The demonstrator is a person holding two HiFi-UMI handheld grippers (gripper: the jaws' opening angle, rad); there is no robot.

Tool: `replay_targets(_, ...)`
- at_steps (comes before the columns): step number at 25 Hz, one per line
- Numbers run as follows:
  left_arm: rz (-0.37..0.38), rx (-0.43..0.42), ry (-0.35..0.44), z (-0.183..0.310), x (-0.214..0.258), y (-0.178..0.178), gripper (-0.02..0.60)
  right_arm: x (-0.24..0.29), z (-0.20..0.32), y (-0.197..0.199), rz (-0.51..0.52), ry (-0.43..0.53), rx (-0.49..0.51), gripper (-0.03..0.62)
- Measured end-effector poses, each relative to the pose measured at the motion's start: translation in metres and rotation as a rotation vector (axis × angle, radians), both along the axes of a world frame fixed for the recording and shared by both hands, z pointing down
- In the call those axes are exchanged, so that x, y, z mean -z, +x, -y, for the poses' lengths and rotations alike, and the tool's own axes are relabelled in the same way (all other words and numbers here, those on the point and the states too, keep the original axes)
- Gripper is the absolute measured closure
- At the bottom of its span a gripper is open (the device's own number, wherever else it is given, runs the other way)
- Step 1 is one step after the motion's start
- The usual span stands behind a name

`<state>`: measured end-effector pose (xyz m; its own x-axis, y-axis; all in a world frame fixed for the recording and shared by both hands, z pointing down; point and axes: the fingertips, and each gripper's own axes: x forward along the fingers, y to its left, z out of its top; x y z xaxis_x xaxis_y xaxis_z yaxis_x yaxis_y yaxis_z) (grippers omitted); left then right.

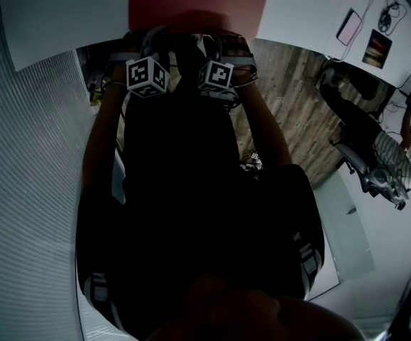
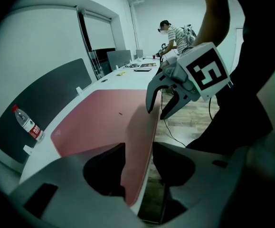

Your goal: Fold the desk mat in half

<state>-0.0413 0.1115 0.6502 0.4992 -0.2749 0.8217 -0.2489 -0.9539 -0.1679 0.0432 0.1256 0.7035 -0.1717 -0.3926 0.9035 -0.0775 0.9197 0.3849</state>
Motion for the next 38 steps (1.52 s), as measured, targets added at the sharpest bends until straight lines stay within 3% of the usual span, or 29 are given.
replay_targets(5,0.002,-0.01,-0.002,0.0,-0.004,0.001,0.405,-0.003,0.009,0.002,-0.048,0.049,0.013,0.457)
replay_targets(23,0.048,-0.012,-0.019,-0.008,-0.025,-0.008,0.394,-0.001,0.002,0.002,-0.061,-0.057,0.006,0.543)
replay_targets(26,0.057,-0.018,-0.017,-0.008,-0.025,-0.009,0.394,0.004,0.003,0.001,-0.033,-0.039,0.008,0.579)
replay_targets(38,0.089,-0.006,-0.019,-0.009,-0.037,-0.008,0.39,0.023,0.006,0.005,0.029,-0.018,-0.007,0.585)
